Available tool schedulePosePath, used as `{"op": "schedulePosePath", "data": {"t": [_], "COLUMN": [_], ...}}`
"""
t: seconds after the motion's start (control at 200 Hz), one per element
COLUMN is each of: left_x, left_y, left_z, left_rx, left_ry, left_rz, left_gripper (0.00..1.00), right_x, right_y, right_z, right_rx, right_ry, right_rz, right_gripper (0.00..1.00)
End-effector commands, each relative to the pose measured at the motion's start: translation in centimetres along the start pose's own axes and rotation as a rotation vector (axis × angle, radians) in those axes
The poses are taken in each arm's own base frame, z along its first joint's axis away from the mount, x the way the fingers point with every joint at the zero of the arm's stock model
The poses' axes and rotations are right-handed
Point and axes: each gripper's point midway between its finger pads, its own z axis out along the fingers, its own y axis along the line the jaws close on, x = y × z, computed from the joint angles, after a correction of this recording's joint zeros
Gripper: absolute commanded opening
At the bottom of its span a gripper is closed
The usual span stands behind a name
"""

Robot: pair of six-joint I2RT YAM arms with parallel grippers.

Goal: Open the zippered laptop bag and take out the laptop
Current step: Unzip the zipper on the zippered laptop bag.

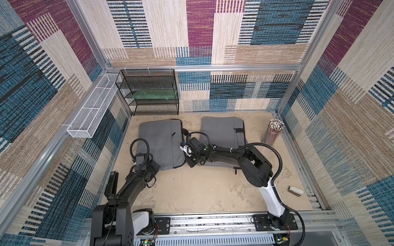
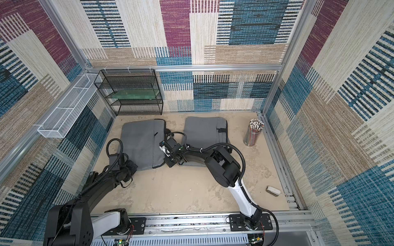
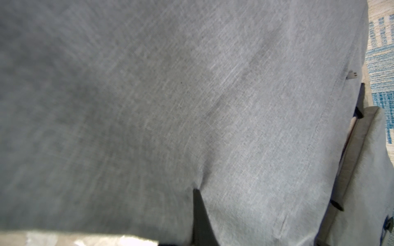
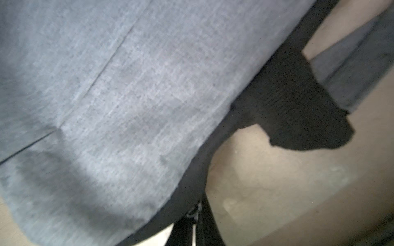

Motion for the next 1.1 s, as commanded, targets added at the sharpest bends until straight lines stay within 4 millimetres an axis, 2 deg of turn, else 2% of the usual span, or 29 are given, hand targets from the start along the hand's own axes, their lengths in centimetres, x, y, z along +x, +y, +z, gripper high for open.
{"op": "schedulePosePath", "data": {"t": [0.0, 0.075, 0.135, 0.195, 0.25, 0.371, 0.536, 0.836, 1.097], "left_x": [0.4, 0.4, 0.5, 0.8, 1.2, 2.1, 3.6, 5.7, 6.7], "left_y": [1.5, 0.8, -0.1, -1.0, -1.8, -3.0, -3.0, -2.7, -3.4], "left_z": [-0.2, -0.3, -0.4, -0.6, -0.9, -1.4, -1.7, -1.0, 0.1], "left_rx": [-0.067, -0.03, 0.021, 0.074, 0.124, 0.204, 0.234, 0.206, 0.2], "left_ry": [0.01, 0.013, 0.022, 0.039, 0.056, 0.1, 0.158, 0.212, 0.249], "left_rz": [0.037, 0.022, 0.007, -0.016, -0.042, -0.097, -0.137, -0.122, -0.096], "left_gripper": [0.09, 0.42, 0.64, 0.76, 0.82, 0.88, 0.91, 0.91, 0.77], "right_x": [0.5, 0.5, 0.4, 0.7, 0.8, 1.0, 0.8, 1.6, 1.9], "right_y": [-0.9, 0.0, 1.1, 2.1, 3.0, 4.7, 7.1, 9.2, 10.2], "right_z": [0.1, 0.2, 0.2, 0.4, 0.7, 0.9, 0.7, 1.2, 1.1], "right_rx": [0.063, 0.036, 0.009, -0.009, -0.016, -0.054, -0.148, -0.2, -0.244], "right_ry": [0.04, 0.037, 0.034, 0.037, 0.039, 0.035, 0.019, 0.029, 0.037], "right_rz": [-0.024, -0.028, -0.037, -0.052, -0.068, -0.087, -0.102, -0.108, -0.091], "right_gripper": [0.0, 0.0, 0.0, 0.0, 0.0, 0.0, 0.0, 0.0, 0.0]}}
